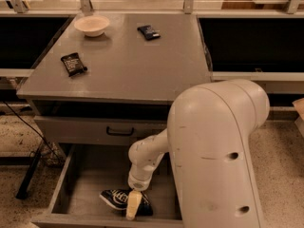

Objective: Place blue chip bag into middle drawer

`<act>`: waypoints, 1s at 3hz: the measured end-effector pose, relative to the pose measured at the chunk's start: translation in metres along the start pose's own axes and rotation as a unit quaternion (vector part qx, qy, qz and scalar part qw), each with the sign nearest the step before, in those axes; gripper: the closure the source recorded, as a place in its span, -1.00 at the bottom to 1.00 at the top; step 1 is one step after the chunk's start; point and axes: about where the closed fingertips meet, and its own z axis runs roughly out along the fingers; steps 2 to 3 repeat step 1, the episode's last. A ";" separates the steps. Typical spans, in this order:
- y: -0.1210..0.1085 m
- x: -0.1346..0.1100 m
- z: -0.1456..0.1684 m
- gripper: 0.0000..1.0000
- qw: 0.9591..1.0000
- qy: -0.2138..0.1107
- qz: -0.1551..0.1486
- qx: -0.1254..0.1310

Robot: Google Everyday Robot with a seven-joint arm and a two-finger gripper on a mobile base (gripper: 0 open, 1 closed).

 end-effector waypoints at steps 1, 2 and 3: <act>0.000 0.000 0.000 -1.00 1.000 0.000 0.000 0.000; 0.000 0.000 0.000 -1.00 1.000 0.000 0.000 0.000; 0.000 0.000 0.000 -1.00 1.000 0.000 0.000 0.000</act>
Offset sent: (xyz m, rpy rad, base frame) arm 0.0000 0.0000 0.0000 0.0000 0.0000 0.0000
